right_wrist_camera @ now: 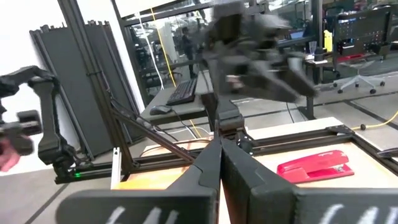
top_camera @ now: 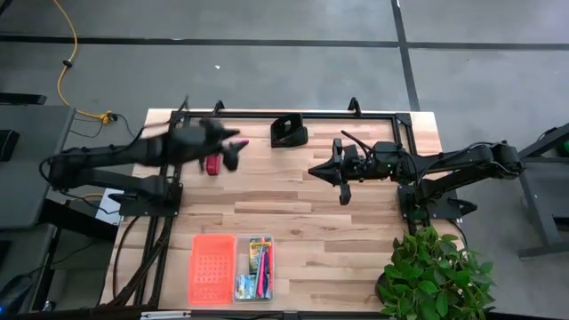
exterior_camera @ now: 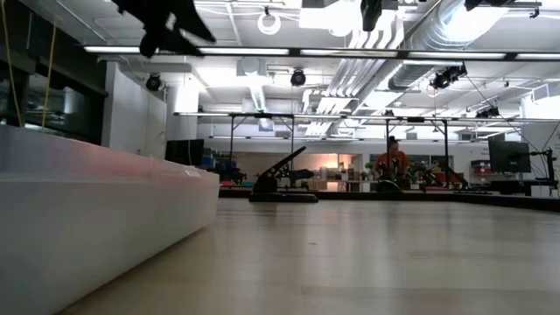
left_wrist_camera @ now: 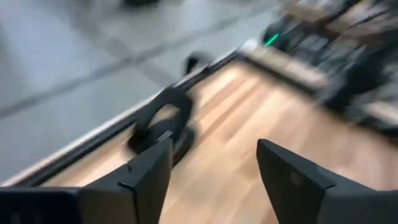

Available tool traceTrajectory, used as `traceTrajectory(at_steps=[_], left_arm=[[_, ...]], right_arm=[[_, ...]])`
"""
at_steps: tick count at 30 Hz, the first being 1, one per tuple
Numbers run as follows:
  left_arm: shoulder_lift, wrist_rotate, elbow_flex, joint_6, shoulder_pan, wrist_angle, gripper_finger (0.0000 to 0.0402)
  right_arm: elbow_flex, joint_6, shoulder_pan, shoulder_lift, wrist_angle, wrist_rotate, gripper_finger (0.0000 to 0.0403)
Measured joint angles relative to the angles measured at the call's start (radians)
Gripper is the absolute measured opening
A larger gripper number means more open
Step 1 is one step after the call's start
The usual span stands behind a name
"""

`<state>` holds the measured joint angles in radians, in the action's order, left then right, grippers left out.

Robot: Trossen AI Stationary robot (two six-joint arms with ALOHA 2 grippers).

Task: Pack school essentials
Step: Put the pink eraser into the supply box

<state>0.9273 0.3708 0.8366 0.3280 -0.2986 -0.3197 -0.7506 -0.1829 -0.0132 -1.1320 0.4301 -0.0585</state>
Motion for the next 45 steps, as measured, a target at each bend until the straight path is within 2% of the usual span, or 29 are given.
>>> traceTrajectory(at_steps=[3,7,10,14,20,27,39,45], left_arm=[[0.117,-0.139,0.112,-0.005,-0.173,-0.174,0.0234],[0.316,-0.312,0.259,-0.131,-0.359,-0.354,0.0234],[0.472,-0.365,0.367,-0.229,-0.457,-0.477,0.0232],[0.67,-0.362,0.473,-0.38,-0.53,-0.596,0.0232],[0.875,-0.355,0.545,-0.663,-0.553,-0.676,0.0232],[0.97,-0.324,0.547,-0.932,-0.541,-0.695,0.0231],[1.073,-0.33,0.546,-0.969,-0.545,-0.664,0.0231],[1.092,-0.291,0.546,-0.984,-0.545,-0.634,0.0231]], right_arm=[[0.0,-0.001,0.0,0.0,-0.001,0.001,0.0],[0.0,-0.001,0.0,0.0,-0.007,0.001,0.0],[0.0,-0.02,0.0,0.0,-0.014,0.002,0.0],[0.0,-0.057,0.0,0.0,-0.035,0.002,0.0],[0.0,-0.107,0.0,0.0,-0.048,0.002,0.0],[0.0,-0.115,0.0,0.0,-0.048,0.026,0.0],[0.0,-0.108,0.0,0.0,-0.063,0.029,0.0],[0.0,-0.108,0.0,0.0,-0.085,0.029,0.0]])
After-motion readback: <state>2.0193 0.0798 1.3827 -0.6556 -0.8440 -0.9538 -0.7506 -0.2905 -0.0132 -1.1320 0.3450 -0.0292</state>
